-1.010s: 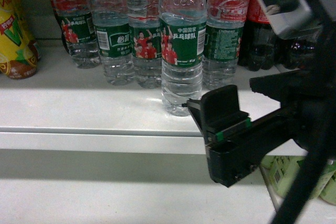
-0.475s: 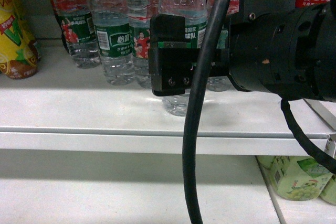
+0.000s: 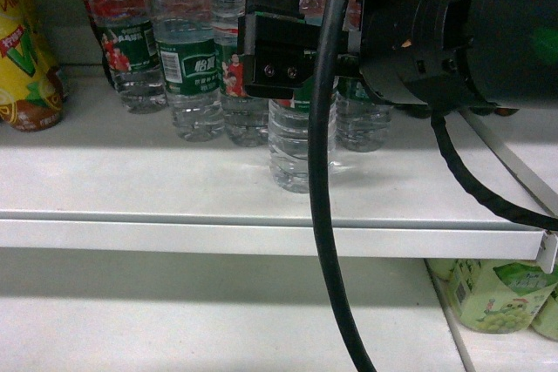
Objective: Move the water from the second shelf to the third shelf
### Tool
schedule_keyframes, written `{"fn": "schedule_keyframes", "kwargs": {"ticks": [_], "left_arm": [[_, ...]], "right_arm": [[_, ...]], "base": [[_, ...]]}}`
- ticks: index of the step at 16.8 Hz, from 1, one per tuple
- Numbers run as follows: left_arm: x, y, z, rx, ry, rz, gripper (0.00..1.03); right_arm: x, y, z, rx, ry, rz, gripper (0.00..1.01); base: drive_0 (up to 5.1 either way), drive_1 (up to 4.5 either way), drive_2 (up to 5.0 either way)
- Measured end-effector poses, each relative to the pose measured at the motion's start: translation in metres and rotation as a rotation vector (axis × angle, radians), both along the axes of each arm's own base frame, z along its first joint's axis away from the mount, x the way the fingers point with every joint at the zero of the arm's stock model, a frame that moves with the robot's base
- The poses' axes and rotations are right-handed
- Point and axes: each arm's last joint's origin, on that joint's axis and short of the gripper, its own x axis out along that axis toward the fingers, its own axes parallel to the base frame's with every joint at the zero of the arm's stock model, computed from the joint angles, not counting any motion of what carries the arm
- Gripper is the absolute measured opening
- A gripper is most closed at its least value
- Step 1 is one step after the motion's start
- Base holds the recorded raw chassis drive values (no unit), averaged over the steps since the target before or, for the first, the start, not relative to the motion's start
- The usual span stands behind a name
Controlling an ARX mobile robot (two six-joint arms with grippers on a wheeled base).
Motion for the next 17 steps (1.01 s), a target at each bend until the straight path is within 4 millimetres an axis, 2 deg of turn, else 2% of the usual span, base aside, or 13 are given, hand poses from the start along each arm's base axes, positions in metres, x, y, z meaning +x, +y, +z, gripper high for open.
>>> {"fn": "schedule_keyframes", "kwargs": {"ticks": [9,10,13,15,16,17], "left_arm": [[0.000,0.000,0.000,0.000,0.000,0.000,0.98],[0.000,0.000,0.000,0.000,0.000,0.000,0.98],[0.000,0.000,0.000,0.000,0.000,0.000,0.98],[0.000,0.000,0.000,0.000,0.000,0.000,0.98],[0.000,0.000,0.000,0.000,0.000,0.000,0.98],[0.000,0.000,0.000,0.000,0.000,0.000,0.98]], "right_arm": [[0.015,0.017,-0.001,-0.125,-0.082,-0.021,0.98],[0.015,0.017,-0.001,-0.129,-0.084,-0.023,0.93],[0.014,0.019,0.000,-0.132,-0.088,-0.019,0.62],[0.014,0.020,0.000,-0.129,-0.093,-0.020,0.46],[0.011,0.019,0.000,-0.121,-0.098,-0.018,0.43],[-0.002,0.014,0.001,-0.096,-0.087,0.013,0.40]], "base": [[0.0,0.00,0.0],[0.0,0.00,0.0],[0.0,0.00,0.0],[0.0,0.00,0.0],[0.0,0.00,0.0],[0.0,0.00,0.0]]}}
